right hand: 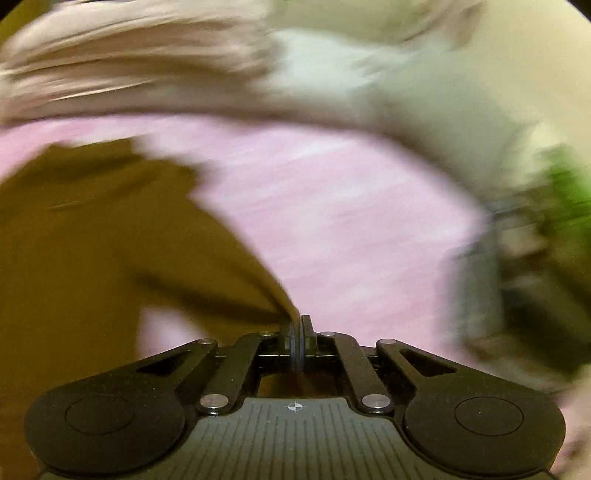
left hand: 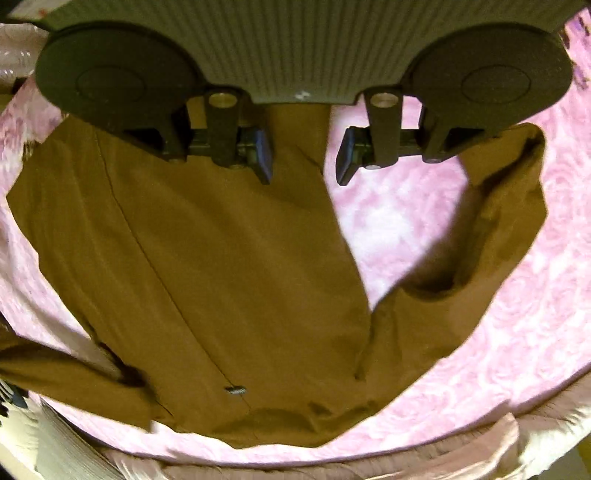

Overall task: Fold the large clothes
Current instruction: 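Lay the brown shirt flat on the bed and open both grippers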

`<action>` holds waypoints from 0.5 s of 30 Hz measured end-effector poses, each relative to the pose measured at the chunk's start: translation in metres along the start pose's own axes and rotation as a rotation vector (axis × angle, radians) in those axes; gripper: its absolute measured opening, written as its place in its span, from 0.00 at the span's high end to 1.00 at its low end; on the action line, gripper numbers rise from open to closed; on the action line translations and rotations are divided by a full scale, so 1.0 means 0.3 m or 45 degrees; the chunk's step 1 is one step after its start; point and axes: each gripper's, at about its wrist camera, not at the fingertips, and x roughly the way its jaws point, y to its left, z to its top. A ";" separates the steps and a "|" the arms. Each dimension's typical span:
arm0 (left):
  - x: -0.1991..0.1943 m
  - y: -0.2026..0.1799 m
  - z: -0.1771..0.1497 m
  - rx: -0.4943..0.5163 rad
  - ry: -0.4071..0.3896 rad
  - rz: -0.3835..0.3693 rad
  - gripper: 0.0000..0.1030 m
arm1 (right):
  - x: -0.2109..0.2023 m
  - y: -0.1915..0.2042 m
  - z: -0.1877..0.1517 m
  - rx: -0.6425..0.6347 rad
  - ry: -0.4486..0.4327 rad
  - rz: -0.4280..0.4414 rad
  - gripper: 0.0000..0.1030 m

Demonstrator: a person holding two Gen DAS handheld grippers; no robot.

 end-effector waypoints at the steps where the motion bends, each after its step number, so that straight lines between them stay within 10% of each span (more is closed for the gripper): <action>1: -0.002 0.002 0.001 -0.007 0.000 0.011 0.69 | 0.028 -0.055 0.005 0.020 0.015 -0.070 0.99; 5: 0.000 0.007 -0.023 -0.035 0.024 0.030 0.66 | 0.031 -0.113 -0.027 0.084 0.045 -0.024 0.50; 15: 0.041 0.005 -0.205 -0.048 0.143 -0.131 0.46 | -0.053 0.302 -0.351 0.053 0.320 0.747 0.42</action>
